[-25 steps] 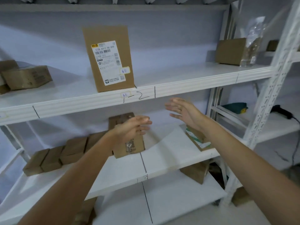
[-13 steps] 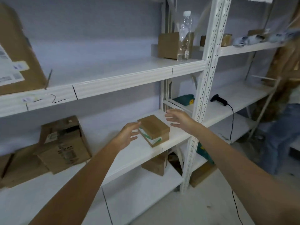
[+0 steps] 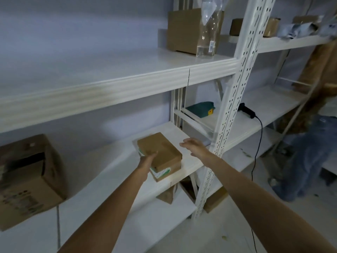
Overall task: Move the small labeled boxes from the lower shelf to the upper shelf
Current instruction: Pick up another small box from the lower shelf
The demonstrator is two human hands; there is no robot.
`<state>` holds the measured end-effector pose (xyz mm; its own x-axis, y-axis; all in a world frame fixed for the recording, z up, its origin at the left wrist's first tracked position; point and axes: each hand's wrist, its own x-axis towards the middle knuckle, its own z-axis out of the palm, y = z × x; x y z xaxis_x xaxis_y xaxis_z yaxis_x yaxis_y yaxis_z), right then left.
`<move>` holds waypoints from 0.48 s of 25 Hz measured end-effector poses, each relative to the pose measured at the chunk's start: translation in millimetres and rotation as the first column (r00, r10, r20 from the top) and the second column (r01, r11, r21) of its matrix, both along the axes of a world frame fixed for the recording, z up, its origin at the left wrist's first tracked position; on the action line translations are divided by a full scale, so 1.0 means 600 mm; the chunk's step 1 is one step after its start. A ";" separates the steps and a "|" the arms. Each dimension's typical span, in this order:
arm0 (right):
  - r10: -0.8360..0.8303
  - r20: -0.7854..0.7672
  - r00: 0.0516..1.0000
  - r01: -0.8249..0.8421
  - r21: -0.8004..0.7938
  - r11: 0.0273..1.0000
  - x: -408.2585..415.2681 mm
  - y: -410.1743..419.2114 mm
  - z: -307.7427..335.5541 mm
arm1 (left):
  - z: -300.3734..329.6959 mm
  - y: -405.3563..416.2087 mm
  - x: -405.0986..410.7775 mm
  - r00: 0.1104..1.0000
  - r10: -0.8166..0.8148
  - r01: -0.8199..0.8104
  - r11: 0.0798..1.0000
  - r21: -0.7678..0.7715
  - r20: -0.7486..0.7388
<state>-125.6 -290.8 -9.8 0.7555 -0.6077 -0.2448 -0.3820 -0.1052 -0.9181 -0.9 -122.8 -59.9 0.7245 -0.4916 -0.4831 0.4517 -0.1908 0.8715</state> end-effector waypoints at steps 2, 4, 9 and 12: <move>0.026 -0.087 0.996 -0.030 -0.043 0.999 0.032 -0.019 -0.019 | -0.036 -0.017 0.023 0.998 0.023 -0.021 0.999 0.039 -0.051; 0.080 -0.151 0.985 -0.090 -0.061 0.994 0.078 -0.039 -0.041 | -0.100 -0.042 0.073 0.994 0.072 -0.064 0.994 0.091 -0.083; 0.223 -0.310 0.924 -0.264 -0.096 0.960 0.142 -0.055 -0.093 | -0.101 -0.049 0.091 0.981 0.114 -0.098 0.989 0.107 -0.154; 0.275 -0.342 0.899 -0.333 -0.124 0.935 0.154 -0.057 -0.108 | -0.115 -0.063 0.089 0.984 0.121 -0.110 0.990 0.087 -0.133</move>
<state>-33.0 -325.1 -74.7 0.8116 -0.4154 -0.4107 -0.5702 -0.4107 -0.7115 52.3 -160.7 -129.0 0.6980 -0.3644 -0.6164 0.5896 -0.1960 0.7836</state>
